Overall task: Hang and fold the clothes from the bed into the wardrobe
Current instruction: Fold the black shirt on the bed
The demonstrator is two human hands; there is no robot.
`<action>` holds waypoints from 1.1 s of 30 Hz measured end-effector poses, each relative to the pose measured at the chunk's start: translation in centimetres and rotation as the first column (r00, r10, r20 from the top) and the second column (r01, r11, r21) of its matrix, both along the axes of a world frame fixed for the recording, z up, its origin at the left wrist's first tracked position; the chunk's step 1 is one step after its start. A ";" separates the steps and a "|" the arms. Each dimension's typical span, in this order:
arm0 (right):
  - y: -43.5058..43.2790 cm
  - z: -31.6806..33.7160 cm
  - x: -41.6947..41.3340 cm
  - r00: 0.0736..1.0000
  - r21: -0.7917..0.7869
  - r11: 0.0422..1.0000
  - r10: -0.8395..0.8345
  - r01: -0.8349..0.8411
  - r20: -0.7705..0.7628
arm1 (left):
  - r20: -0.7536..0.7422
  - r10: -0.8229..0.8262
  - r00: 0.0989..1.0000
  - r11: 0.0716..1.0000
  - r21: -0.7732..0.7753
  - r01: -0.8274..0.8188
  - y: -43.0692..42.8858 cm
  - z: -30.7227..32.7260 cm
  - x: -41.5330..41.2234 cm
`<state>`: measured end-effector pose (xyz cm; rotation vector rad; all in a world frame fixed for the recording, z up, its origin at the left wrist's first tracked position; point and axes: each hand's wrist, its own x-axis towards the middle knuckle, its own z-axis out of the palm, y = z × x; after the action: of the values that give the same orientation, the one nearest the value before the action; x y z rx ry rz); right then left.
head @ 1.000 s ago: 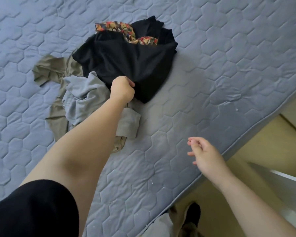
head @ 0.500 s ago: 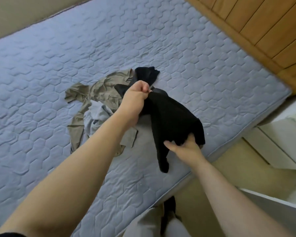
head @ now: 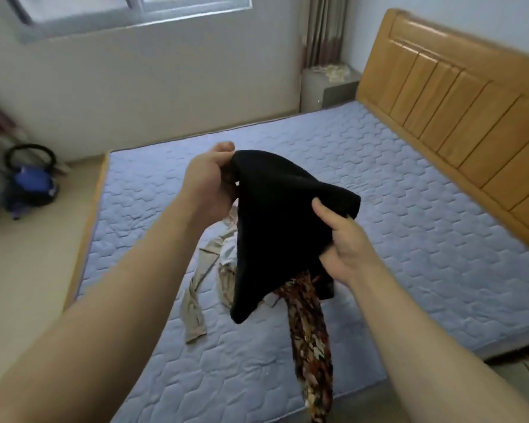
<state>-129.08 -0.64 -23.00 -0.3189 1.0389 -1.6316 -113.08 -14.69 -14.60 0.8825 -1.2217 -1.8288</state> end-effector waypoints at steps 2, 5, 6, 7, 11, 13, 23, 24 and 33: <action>-1.3 2.9 1.5 0.996 -0.044 0.996 0.072 -0.074 -0.054 | 0.009 0.070 0.997 0.997 -0.025 -0.070 0.0 0.9 2.7; -3.1 6.9 4.1 0.978 -0.132 0.971 0.188 -0.199 -0.095 | 0.059 0.160 0.985 0.986 -0.064 -0.156 0.1 0.7 6.9; -3.5 8.3 5.1 0.969 -0.181 0.953 0.229 -0.243 -0.095 | 0.095 0.180 0.979 0.982 -0.072 -0.174 0.1 0.3 8.3; -3.9 9.4 6.0 0.958 -0.217 0.935 0.261 -0.281 -0.119 | 0.155 0.191 0.969 0.980 -0.082 -0.180 0.4 0.1 9.6; -5.4 11.8 9.8 0.880 -0.134 0.921 0.294 -0.365 -0.374 | 0.588 0.101 0.803 0.994 -0.090 -0.060 2.0 -0.9 14.7; -5.3 12.3 11.2 0.789 -0.050 0.877 0.403 -0.478 -0.463 | 0.663 0.049 0.747 0.999 -0.019 -0.049 2.4 -1.3 17.0; -8.2 12.0 16.8 0.641 0.079 0.809 0.517 -0.583 -0.567 | 0.462 -0.021 0.887 0.987 -0.132 0.092 -1.8 -5.2 22.4; -8.5 11.7 17.5 0.645 0.072 0.818 0.501 -0.571 -0.577 | 0.464 -0.112 0.879 0.973 -0.130 0.193 -2.0 -5.9 22.4; -13.3 11.8 22.3 0.752 -0.008 0.886 0.389 -0.464 -0.533 | 0.229 -0.088 0.969 0.992 0.108 0.065 -4.2 -10.1 25.1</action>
<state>-106.81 -13.91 -11.19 -1.0680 1.1383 -1.2133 -87.95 -18.87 -24.68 1.1477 -1.3327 -1.9018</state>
